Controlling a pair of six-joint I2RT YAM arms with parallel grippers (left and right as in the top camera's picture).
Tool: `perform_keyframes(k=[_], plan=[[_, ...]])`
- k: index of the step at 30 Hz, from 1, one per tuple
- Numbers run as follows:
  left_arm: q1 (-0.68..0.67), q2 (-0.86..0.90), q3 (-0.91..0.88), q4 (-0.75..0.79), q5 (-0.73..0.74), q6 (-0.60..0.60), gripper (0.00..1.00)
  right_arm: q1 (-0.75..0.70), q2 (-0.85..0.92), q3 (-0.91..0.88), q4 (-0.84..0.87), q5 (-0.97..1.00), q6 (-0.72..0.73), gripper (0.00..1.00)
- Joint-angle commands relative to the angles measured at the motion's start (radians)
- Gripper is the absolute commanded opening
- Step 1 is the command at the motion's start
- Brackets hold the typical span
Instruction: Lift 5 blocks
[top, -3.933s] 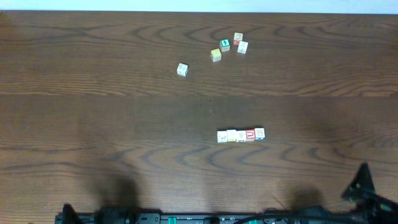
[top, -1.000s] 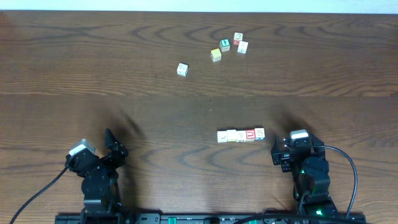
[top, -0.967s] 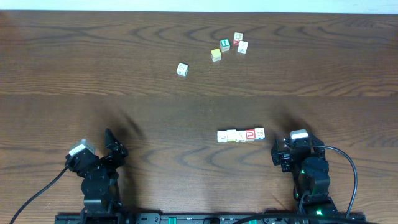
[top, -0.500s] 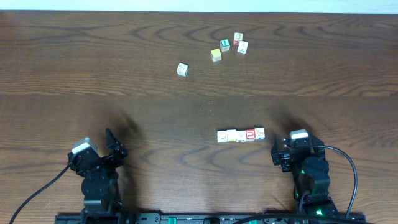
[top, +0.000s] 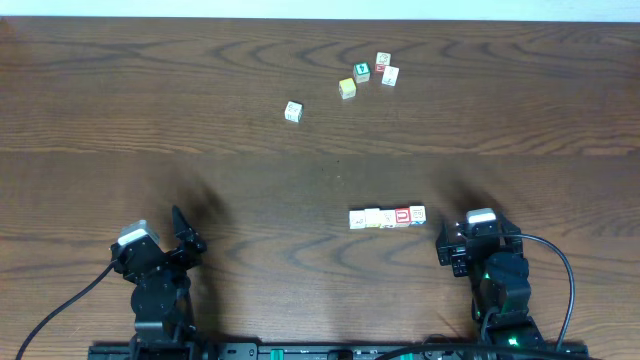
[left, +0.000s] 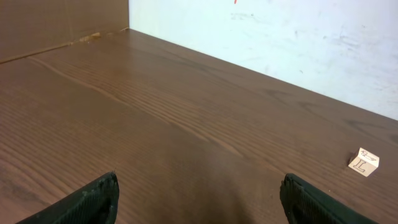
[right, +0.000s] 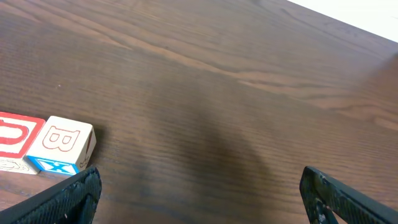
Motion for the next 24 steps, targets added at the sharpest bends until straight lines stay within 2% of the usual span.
perform_keyframes(k=[1, 5, 11, 15, 24], plan=[[-0.004, -0.005, -0.029, 0.001, 0.004, 0.021, 0.83, 0.007, 0.001, -0.001, -0.004, -0.008, -0.011, 0.99], [-0.004, -0.005, -0.029, 0.001, 0.004, 0.021, 0.83, 0.003, -0.028, -0.001, -0.004, -0.002, -0.010, 0.99], [-0.004, -0.005, -0.029, 0.000, 0.005, 0.021, 0.83, -0.039, -0.283, -0.001, -0.004, 0.005, -0.012, 0.99], [-0.004, -0.005, -0.029, 0.001, 0.004, 0.021, 0.83, -0.044, -0.391, -0.001, -0.008, -0.020, -0.012, 0.99], [-0.004, -0.005, -0.029, 0.000, 0.004, 0.021, 0.83, -0.044, -0.412, -0.001, -0.014, -0.031, 0.002, 0.99]])
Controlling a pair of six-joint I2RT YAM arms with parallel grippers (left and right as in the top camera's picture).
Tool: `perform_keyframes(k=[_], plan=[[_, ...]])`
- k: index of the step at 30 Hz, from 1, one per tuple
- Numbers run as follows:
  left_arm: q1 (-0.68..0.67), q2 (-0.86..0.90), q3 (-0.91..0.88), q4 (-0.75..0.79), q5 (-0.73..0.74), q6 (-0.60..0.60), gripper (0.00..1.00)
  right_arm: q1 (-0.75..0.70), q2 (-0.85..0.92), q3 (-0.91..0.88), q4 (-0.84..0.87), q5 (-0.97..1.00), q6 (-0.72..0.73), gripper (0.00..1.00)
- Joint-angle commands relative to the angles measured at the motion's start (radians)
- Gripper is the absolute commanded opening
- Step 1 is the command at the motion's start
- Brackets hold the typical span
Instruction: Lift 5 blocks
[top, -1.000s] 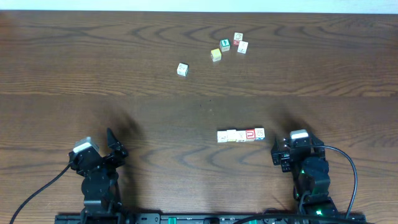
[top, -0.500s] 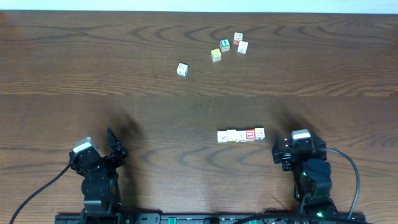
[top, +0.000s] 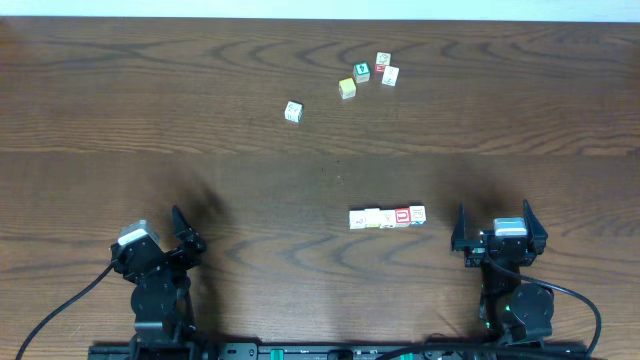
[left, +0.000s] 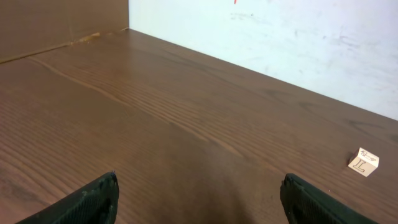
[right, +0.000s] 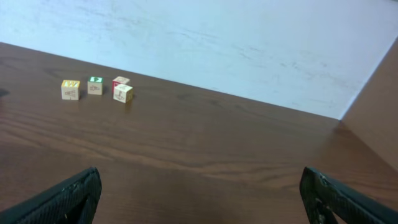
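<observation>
A row of several lettered blocks (top: 387, 217) lies side by side on the table's near half. My right gripper (top: 494, 215) stands open just to the right of the row, apart from it and facing the far edge, and it is empty in the right wrist view (right: 199, 196). My left gripper (top: 188, 228) is open at the near left with nothing between its fingers (left: 199, 196). The row is out of both wrist views.
A loose block (top: 292, 111) sits alone at the far middle, also visible as the block (left: 364, 162) in the left wrist view. A cluster of loose blocks (top: 368, 74) lies near the far edge, seen from the right wrist as small blocks (right: 95, 85). A white wall (right: 217, 37) backs the table.
My right gripper has turned from facing the row's right end to facing the far edge and sits a little further right. The row has left its wrist view. The left arm and blocks are unmoved.
</observation>
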Motion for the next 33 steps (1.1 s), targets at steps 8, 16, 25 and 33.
perform_keyframes(k=[8, 16, 25, 33], plan=[[-0.004, -0.005, -0.029, 0.000, 0.003, 0.021, 0.83, -0.037, -0.010, -0.001, -0.007, -0.030, 0.013, 0.99], [-0.004, -0.005, -0.029, 0.000, 0.003, 0.021, 0.83, -0.037, -0.009, -0.001, -0.007, -0.027, 0.013, 0.99], [-0.004, -0.005, -0.029, 0.000, 0.003, 0.021, 0.83, -0.037, -0.009, -0.001, -0.007, -0.027, 0.013, 0.99], [-0.004, -0.005, -0.029, 0.000, 0.004, 0.021, 0.84, -0.037, -0.009, -0.001, -0.007, -0.027, 0.013, 0.99]])
